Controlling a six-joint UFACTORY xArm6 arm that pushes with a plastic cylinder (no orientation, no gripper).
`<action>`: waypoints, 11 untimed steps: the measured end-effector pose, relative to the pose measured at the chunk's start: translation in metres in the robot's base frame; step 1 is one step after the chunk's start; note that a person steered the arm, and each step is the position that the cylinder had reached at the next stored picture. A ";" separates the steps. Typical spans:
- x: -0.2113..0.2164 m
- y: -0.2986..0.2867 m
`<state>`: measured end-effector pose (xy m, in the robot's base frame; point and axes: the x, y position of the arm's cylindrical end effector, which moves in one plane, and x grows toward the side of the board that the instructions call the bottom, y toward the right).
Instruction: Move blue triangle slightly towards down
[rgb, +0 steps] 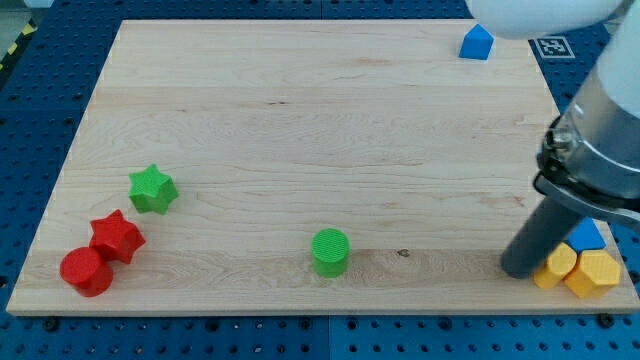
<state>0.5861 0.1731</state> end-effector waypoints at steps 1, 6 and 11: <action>-0.048 -0.056; -0.394 -0.051; -0.287 0.037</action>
